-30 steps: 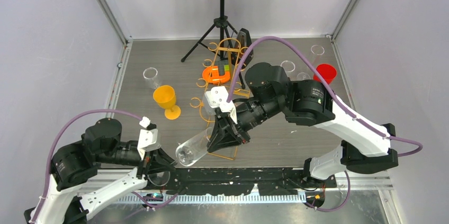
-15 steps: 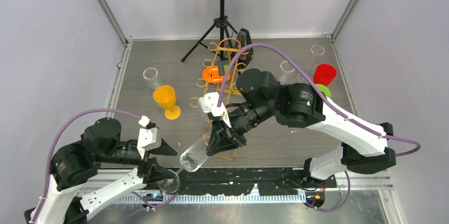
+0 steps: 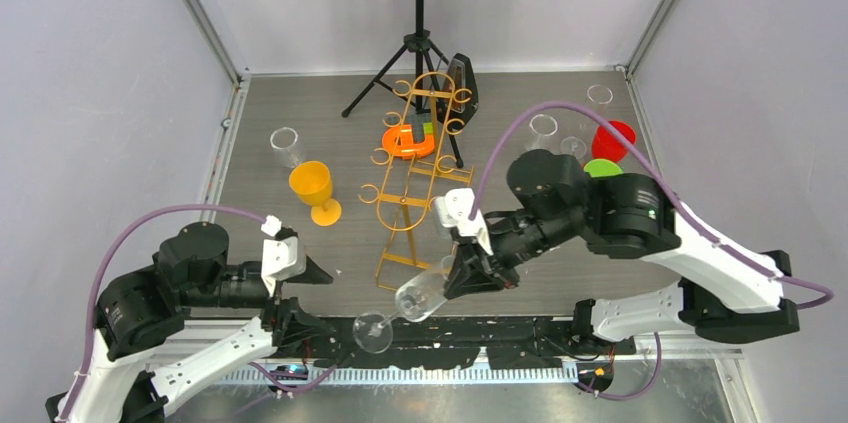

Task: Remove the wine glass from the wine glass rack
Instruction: Place the wine glass at the center of the board, then reset both arms

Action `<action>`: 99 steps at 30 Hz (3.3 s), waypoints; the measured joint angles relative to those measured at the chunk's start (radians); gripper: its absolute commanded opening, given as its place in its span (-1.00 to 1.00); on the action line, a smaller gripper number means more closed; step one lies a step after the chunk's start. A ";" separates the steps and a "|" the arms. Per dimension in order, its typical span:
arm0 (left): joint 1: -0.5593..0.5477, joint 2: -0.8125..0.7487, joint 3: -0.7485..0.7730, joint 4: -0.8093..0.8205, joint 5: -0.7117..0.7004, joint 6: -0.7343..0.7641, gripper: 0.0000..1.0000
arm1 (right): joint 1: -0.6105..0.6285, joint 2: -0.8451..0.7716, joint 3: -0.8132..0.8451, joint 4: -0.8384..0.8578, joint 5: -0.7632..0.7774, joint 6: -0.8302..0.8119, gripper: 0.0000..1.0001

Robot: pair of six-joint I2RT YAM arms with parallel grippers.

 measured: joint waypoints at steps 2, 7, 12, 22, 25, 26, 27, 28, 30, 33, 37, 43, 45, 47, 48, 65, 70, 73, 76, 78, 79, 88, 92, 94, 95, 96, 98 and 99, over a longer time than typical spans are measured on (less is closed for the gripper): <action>0.000 0.000 0.000 0.000 -0.008 0.000 0.56 | 0.000 -0.034 -0.005 -0.043 0.037 0.008 -0.89; 0.000 0.002 0.006 -0.001 -0.033 0.000 0.56 | 0.000 -0.125 -0.016 -0.126 0.145 0.060 -0.89; 0.000 0.004 0.013 0.000 -0.061 -0.002 0.73 | 0.000 -0.219 -0.070 -0.188 0.298 0.169 -0.89; 0.000 0.006 0.013 0.003 -0.119 -0.008 0.99 | -0.184 -0.261 -0.174 -0.294 0.558 0.332 -0.89; 0.000 0.007 0.013 0.008 -0.122 -0.017 0.99 | -0.341 -0.251 -0.222 -0.292 0.554 0.328 -0.89; 0.000 0.007 0.013 0.008 -0.122 -0.020 0.99 | -0.388 -0.241 -0.232 -0.293 0.549 0.322 -0.89; 0.000 0.007 0.013 0.008 -0.125 -0.024 0.99 | -0.426 -0.229 -0.236 -0.293 0.545 0.315 -0.89; 0.000 0.008 0.013 0.008 -0.129 -0.027 0.99 | -0.462 -0.216 -0.237 -0.292 0.541 0.310 -0.89; 0.000 0.010 0.013 0.010 -0.133 -0.031 0.99 | -0.521 -0.187 -0.237 -0.283 0.532 0.296 -0.89; 0.000 0.016 0.013 0.015 -0.139 -0.035 0.99 | -0.592 -0.145 -0.240 -0.259 0.513 0.276 -0.89; 0.000 0.020 0.007 0.029 -0.148 -0.044 0.99 | -0.694 -0.105 -0.261 -0.219 0.477 0.243 -0.89; 0.000 0.026 -0.027 0.062 -0.150 -0.059 0.99 | -0.841 -0.017 -0.264 -0.185 0.440 0.194 -0.89; 0.000 0.031 -0.037 0.073 -0.153 -0.062 0.99 | -0.875 0.010 -0.263 -0.174 0.436 0.185 -0.89; 0.000 0.035 -0.049 0.084 -0.154 -0.064 0.99 | -0.901 0.034 -0.262 -0.166 0.436 0.180 -0.89; 0.000 0.036 -0.053 0.087 -0.155 -0.067 0.99 | -0.910 0.045 -0.262 -0.162 0.437 0.179 -0.89; 0.000 0.065 -0.075 0.128 -0.173 -0.081 0.99 | -0.972 0.083 -0.276 -0.076 0.467 0.168 -0.28; 0.000 0.065 -0.075 0.129 -0.182 -0.081 0.99 | -0.973 0.087 -0.269 -0.072 0.470 0.166 -0.11; 0.000 0.065 -0.075 0.131 -0.190 -0.081 0.99 | -0.973 0.096 -0.238 -0.075 0.475 0.166 -0.03; 0.000 0.065 -0.075 0.131 -0.195 -0.082 0.99 | -0.973 0.104 -0.182 -0.082 0.481 0.168 0.08; 0.000 0.066 -0.075 0.131 -0.202 -0.084 0.99 | -0.973 0.104 -0.136 -0.088 0.483 0.169 0.18; 0.000 0.066 -0.075 0.131 -0.206 -0.084 0.99 | -0.973 0.104 -0.117 -0.091 0.484 0.169 0.26; 0.000 0.089 -0.024 0.130 -0.278 -0.111 0.99 | -0.974 0.040 -0.039 -0.094 0.491 0.191 0.90; 0.000 0.103 0.025 0.131 -0.346 -0.141 0.99 | -0.974 -0.009 -0.039 -0.091 0.494 0.221 0.90; 0.000 0.107 0.045 0.132 -0.387 -0.159 0.99 | -0.974 -0.027 -0.040 -0.085 0.499 0.240 0.90; 0.000 0.109 0.054 0.132 -0.414 -0.167 0.99 | -0.974 -0.035 -0.043 -0.080 0.502 0.247 0.90; 0.000 0.109 0.061 0.132 -0.435 -0.174 0.99 | -0.974 -0.048 -0.053 -0.071 0.505 0.258 0.90; 0.000 0.111 0.071 0.134 -0.501 -0.193 0.99 | -0.974 -0.077 -0.075 -0.059 0.520 0.281 0.90; 0.000 0.111 0.073 0.134 -0.536 -0.207 0.99 | -0.974 -0.091 -0.086 -0.055 0.527 0.291 0.90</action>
